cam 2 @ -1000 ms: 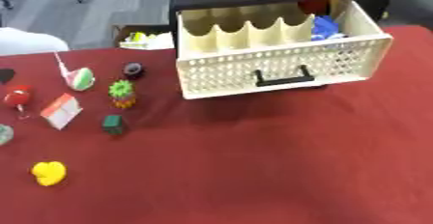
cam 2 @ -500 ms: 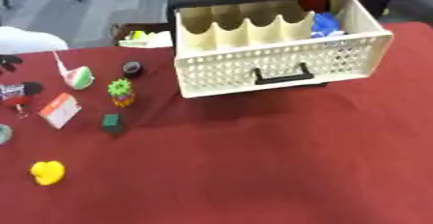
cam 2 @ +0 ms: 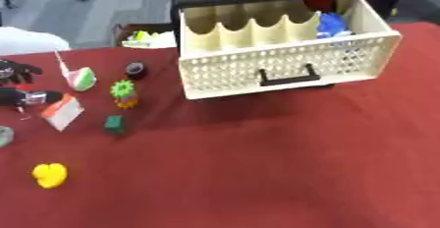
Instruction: Pick up objects from table and place into drawer.
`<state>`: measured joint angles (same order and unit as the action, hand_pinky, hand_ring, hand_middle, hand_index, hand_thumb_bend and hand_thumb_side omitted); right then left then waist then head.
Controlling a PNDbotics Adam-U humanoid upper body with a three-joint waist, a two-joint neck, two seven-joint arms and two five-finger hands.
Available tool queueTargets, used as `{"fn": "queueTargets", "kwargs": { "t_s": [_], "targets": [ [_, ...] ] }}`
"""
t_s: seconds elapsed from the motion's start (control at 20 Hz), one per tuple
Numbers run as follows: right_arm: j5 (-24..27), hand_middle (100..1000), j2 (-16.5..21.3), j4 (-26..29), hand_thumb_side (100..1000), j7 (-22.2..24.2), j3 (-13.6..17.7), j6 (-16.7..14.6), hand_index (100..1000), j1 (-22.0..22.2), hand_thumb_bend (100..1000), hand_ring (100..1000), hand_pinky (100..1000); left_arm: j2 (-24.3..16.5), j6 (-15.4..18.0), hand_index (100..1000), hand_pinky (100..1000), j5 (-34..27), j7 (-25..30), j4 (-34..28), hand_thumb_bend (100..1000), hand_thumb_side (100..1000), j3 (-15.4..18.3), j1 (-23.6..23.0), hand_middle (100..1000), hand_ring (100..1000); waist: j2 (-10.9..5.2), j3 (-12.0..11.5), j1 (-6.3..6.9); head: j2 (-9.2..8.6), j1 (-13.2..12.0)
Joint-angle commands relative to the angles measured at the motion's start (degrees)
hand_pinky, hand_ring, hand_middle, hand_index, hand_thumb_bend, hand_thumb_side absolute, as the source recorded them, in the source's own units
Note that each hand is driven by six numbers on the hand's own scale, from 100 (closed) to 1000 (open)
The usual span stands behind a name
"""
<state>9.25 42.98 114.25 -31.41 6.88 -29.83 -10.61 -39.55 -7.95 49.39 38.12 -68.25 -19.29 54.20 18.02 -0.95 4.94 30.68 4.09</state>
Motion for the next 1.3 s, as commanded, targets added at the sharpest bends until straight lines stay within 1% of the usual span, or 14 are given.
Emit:
{"fn": "queueTargets", "kwargs": {
  "t_s": [0.05, 0.3, 0.55, 0.75, 1.1, 1.3],
  "targets": [
    [0.4, 512, 0.9, 0.3, 1000, 0.2, 0.4, 0.2, 691, -0.6, 100, 554, 644, -0.6, 0.3, 980, 813, 2.4, 0.1, 1.1, 594, 998, 0.5, 1.4, 803, 858, -0.89, 0.1, -0.12, -0.21, -0.3],
    [0.5, 511, 0.7, 0.3, 1000, 0.4, 0.5, 0.4, 690, -0.7, 100, 554, 644, 0.1, 0.6, 977, 810, 3.5, 0.2, 3.1, 585, 994, 0.7, 1.4, 801, 855, -0.71, 0.3, -0.04, -0.31, -0.6],
    [0.6, 511, 0.6, 0.3, 1000, 0.4, 0.6, 0.4, 689, -0.8, 100, 554, 645, 0.9, 0.1, 978, 816, 4.2, 0.7, 5.4, 585, 995, 1.0, 1.8, 799, 855, -0.56, 0.5, -0.01, -0.13, -0.8],
    [0.6, 510, 0.4, 0.3, 1000, 0.5, 0.5, 0.6, 687, -1.0, 100, 553, 646, 1.4, -0.1, 975, 815, 5.2, 0.7, 6.7, 577, 999, 1.0, 1.8, 796, 853, -0.39, 0.7, 0.06, -0.33, -1.0],
    [0.3, 508, 0.0, 0.3, 1000, 0.7, 0.5, 0.7, 685, -1.1, 100, 552, 647, 2.3, -1.1, 961, 813, 7.7, -0.7, 9.5, 534, 988, 2.0, 2.0, 784, 846, 0.15, 1.3, 0.14, -0.88, -1.5],
    [0.1, 507, -0.2, 0.3, 1000, 0.7, 0.5, 0.7, 684, -1.1, 100, 552, 647, 2.6, -0.8, 951, 808, 9.3, -1.9, 10.7, 493, 983, 2.6, 2.1, 777, 841, 0.34, 1.5, 0.15, -1.16, -1.7]
  ]
}}
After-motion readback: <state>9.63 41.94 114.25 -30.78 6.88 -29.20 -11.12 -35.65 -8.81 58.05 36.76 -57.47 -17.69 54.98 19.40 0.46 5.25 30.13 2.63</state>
